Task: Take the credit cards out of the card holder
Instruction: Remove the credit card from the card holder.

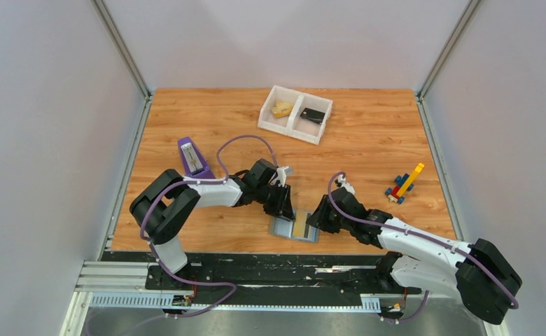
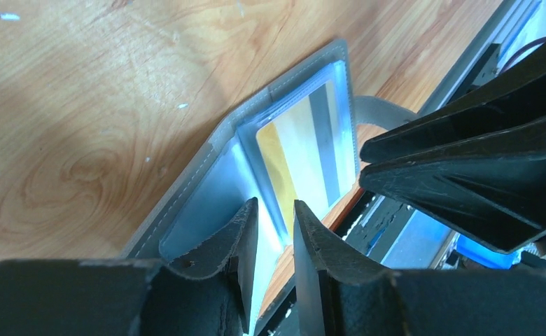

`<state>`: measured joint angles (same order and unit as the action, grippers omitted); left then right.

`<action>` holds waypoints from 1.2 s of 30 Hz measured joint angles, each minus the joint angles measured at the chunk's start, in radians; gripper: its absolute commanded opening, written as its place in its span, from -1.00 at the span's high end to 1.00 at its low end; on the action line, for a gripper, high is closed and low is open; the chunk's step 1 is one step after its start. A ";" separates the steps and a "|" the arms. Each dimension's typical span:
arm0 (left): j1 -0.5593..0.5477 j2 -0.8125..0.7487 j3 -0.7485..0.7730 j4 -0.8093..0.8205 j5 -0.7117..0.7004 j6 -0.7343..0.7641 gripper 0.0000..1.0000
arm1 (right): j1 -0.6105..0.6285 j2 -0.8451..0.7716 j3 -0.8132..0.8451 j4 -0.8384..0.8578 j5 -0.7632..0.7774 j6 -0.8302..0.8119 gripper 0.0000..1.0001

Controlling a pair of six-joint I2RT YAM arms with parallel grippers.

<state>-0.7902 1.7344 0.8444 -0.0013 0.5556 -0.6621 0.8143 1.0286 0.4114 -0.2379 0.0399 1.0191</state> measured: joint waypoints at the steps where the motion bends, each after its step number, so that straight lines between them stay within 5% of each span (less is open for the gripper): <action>1: 0.000 0.000 0.000 0.007 0.000 -0.004 0.34 | -0.001 0.000 -0.003 0.003 -0.002 0.000 0.51; 20: 0.000 0.034 -0.033 0.104 0.031 -0.045 0.28 | -0.016 0.099 -0.037 0.119 -0.073 0.028 0.53; 24: 0.000 0.035 -0.048 0.135 0.041 -0.074 0.47 | -0.017 0.102 -0.039 0.127 -0.076 0.035 0.53; 29: 0.004 0.043 -0.066 0.180 0.057 -0.132 0.99 | -0.018 0.102 -0.041 0.130 -0.077 0.035 0.53; 36: 0.014 0.039 -0.071 0.194 0.086 -0.194 1.00 | -0.045 0.090 -0.059 0.146 -0.098 0.042 0.53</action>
<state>-0.7765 1.7729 0.7738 0.1928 0.6418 -0.8562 0.7696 1.1183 0.3523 -0.0921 -0.0578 1.0611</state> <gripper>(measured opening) 0.008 0.235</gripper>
